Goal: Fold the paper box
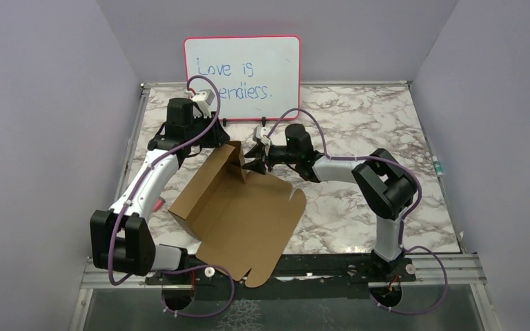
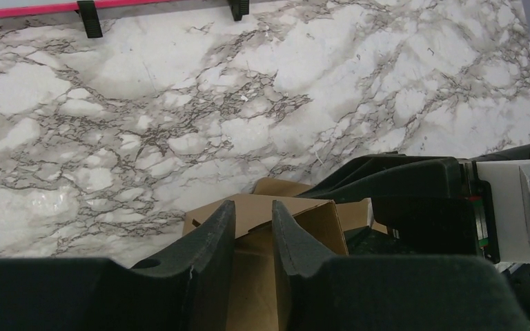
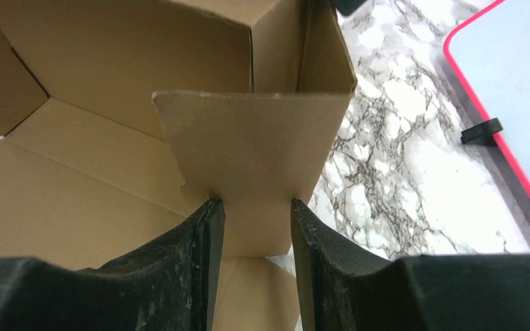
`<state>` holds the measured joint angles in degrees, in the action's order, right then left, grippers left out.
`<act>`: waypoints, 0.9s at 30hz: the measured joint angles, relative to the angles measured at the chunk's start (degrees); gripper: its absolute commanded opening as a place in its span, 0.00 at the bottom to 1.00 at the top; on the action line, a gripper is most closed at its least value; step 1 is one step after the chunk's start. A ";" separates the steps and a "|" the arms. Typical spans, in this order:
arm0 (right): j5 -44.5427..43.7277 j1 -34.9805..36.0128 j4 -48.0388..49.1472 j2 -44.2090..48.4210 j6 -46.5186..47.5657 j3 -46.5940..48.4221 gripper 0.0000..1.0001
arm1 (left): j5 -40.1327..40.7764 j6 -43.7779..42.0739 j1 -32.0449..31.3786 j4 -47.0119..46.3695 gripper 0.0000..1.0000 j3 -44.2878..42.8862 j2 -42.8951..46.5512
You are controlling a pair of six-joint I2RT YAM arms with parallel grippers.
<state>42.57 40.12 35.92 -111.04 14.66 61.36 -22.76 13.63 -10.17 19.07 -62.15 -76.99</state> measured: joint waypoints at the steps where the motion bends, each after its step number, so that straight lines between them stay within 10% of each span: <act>1: 0.13 0.02 0.09 -0.13 0.13 0.35 0.45 | -0.22 0.00 0.00 -0.11 0.27 0.00 -0.13; 21: 2.34 1.64 4.17 -2.93 1.25 2.43 0.48 | -4.70 -0.02 -4.31 -0.96 0.26 0.04 -2.10; 27: 2.34 2.05 6.05 -2.93 0.83 2.43 0.48 | -4.33 -0.50 -4.96 -0.81 0.42 0.04 -1.86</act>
<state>44.91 42.17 41.98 -113.97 15.49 63.79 -27.09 13.13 -15.14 18.26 -62.11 -78.85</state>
